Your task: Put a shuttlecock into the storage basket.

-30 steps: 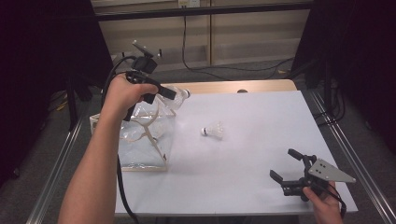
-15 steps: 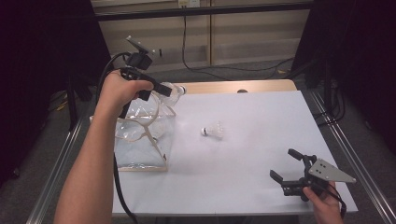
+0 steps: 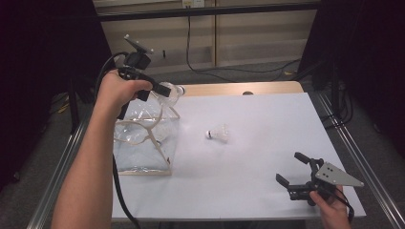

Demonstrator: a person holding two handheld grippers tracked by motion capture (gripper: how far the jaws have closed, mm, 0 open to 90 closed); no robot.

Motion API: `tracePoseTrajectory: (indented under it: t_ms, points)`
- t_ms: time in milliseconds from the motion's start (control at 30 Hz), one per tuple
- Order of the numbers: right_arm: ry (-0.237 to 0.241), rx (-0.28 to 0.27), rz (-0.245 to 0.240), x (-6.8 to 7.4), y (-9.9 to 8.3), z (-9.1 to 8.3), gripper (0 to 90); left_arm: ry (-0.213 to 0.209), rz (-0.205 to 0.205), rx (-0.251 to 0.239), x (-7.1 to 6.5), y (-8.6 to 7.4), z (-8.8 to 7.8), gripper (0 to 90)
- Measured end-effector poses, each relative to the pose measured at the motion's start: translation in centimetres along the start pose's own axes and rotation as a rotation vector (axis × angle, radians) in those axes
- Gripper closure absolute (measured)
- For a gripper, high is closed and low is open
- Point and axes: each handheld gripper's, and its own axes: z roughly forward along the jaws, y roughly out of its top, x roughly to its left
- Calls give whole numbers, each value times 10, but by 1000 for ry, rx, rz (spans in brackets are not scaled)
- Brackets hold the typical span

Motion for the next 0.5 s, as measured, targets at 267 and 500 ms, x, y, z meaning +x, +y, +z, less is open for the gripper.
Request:
tracePoseTrajectory:
  t_ms: [267,500]
  points:
    - [1,3,0,0,0,0,4,13,-11,-2,6,-3,-8,899]
    - [4,5,0,0,0,0,4,25,-17,-5,10,-6,-13,899]
